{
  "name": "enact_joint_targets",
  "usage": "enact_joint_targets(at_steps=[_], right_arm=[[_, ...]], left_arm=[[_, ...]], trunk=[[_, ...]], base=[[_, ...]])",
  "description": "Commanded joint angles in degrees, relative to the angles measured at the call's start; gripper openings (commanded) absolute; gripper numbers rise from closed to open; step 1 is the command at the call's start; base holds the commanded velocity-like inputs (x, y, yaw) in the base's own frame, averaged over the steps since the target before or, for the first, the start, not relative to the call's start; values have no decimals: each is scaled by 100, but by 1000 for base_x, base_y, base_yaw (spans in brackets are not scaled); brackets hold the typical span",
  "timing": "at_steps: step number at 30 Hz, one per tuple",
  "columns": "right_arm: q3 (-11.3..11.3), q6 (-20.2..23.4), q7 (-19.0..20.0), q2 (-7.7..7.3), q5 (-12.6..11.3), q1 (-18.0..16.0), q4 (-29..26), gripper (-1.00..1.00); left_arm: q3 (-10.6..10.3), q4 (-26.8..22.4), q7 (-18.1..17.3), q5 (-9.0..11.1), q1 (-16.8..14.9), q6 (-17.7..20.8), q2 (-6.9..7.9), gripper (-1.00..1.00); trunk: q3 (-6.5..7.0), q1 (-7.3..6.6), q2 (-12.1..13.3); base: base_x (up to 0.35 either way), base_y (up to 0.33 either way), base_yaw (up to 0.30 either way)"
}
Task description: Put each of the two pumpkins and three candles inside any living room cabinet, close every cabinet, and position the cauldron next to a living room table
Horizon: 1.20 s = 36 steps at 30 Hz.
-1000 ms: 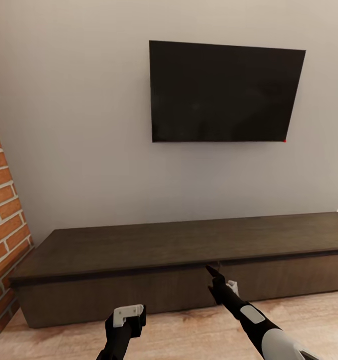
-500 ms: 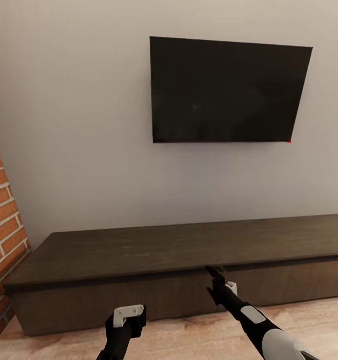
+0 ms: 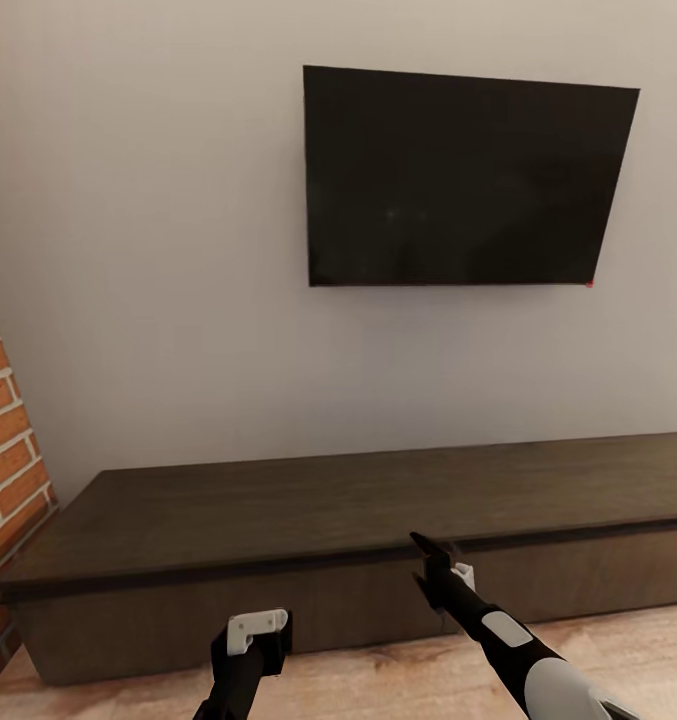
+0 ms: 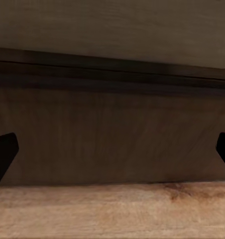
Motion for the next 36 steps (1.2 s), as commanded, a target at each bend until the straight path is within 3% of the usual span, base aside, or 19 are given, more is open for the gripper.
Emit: enact_joint_targets(at_steps=[1, 20, 27, 36], right_arm=[[-22, 49, -2, 1, -36, -1, -4, 100], [-26, 49, -2, 1, -42, -1, -4, 100], [-306, 72, 0, 1, -30, -1, -4, 100], [-383, 208, 6, 1, -26, -1, -4, 100]], left_arm=[[-9, -11, 33, 39, 0, 25, 2, 100], [-15, -8, 33, 36, 0, 20, 1, 100], [-17, -21, 33, 41, 0, 8, 1, 100], [-17, -15, 33, 42, 0, 11, 2, 100]], trunk=[[-5, 1, -2], [-5, 1, -2], [-5, 1, -2], [-204, 24, -14]], base=[[164, 62, 0], [70, 7, 0], [7, 0, 0], [0, 0, 0]])
